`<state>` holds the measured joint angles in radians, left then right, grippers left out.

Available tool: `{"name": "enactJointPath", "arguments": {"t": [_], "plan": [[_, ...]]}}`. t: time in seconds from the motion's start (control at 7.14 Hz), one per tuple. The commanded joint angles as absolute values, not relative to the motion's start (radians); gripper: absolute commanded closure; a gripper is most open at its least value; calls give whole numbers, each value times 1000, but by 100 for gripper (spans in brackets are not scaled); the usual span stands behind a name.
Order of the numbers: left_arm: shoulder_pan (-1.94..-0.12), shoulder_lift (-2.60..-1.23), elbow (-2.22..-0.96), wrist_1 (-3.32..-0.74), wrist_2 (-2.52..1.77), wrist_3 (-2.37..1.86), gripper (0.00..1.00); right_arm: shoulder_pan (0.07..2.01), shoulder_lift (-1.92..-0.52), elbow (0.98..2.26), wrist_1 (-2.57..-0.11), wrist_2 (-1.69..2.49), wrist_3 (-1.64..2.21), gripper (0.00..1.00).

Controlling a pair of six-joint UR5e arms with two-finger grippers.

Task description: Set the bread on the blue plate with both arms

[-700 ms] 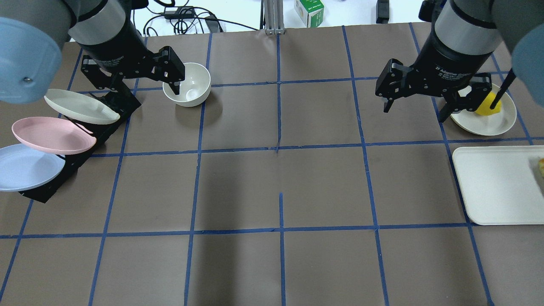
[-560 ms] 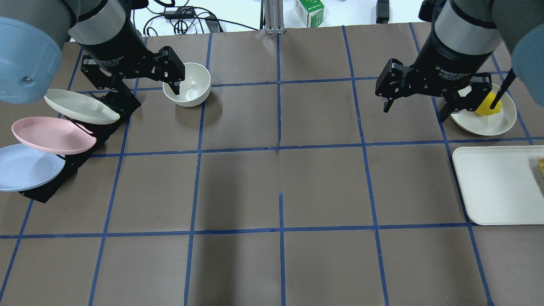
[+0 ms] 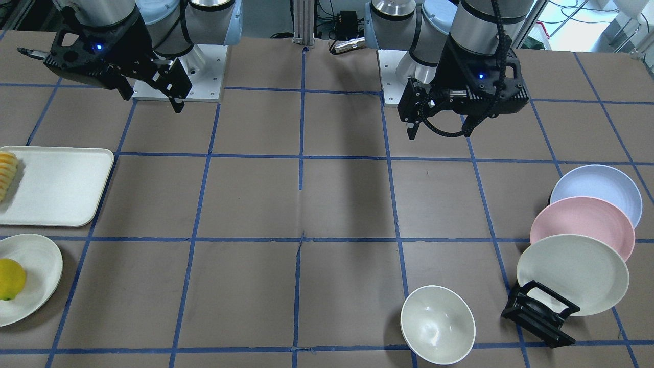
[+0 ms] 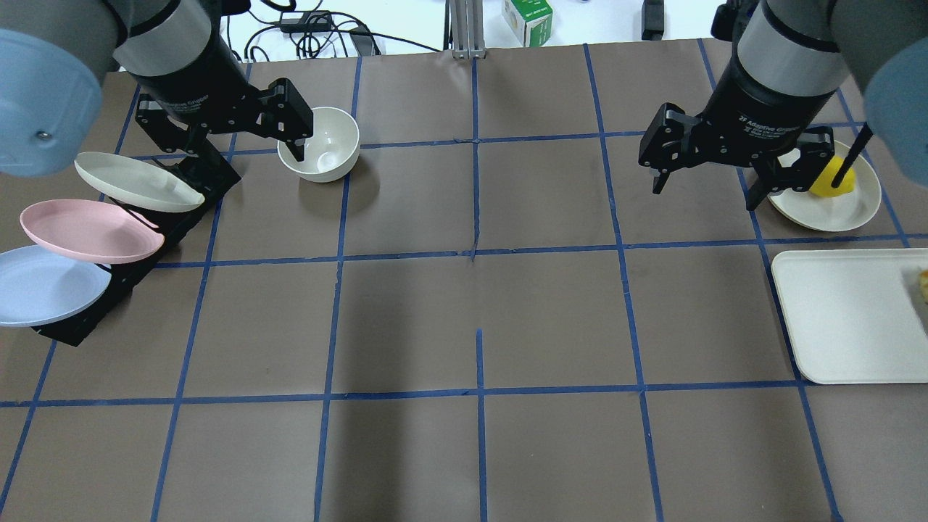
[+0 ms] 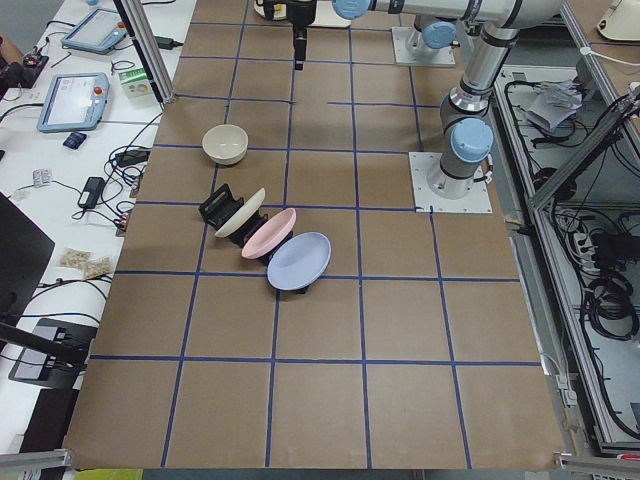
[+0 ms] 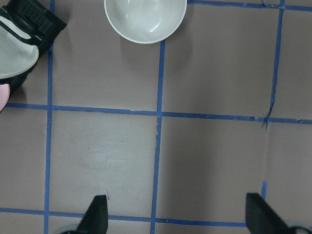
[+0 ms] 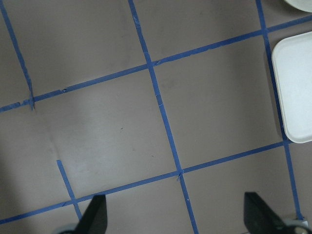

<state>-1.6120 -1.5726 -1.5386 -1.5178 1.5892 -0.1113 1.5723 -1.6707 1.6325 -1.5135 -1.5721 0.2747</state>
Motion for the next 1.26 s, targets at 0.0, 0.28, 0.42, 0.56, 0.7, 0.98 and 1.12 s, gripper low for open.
{"name": "enactJointPath", "arguments": {"t": [0.0, 0.28, 0.42, 0.56, 0.7, 0.98, 1.12], "plan": [[-1606, -1572, -1537, -1517, 1589, -110, 0, 1562, -1661, 1670, -1522, -1574, 273, 0], [-1553, -1566, -1529, -1519, 1589, -63, 0, 1505, -1661, 1712, -1528, -1577, 203, 0], [-1492, -1560, -1517, -1544, 1589, -14, 0, 1453, -1661, 1713, -1528, -1581, 148, 0], [-1411, -1543, -1493, -1605, 1594, -12, 0, 1389, -1661, 1713, -1529, -1585, 20, 0], [-1334, -1539, -1479, -1636, 1591, -15, 0, 1324, -1660, 1713, -1529, -1583, -94, 0], [-1168, -1528, -1468, -1634, 1621, -21, 0, 1135, -1619, 1715, -1566, -1589, -329, 0], [-1052, -1538, -1456, -1608, 1676, -29, 0, 1058, -1605, 1717, -1569, -1589, -450, 0]]}}
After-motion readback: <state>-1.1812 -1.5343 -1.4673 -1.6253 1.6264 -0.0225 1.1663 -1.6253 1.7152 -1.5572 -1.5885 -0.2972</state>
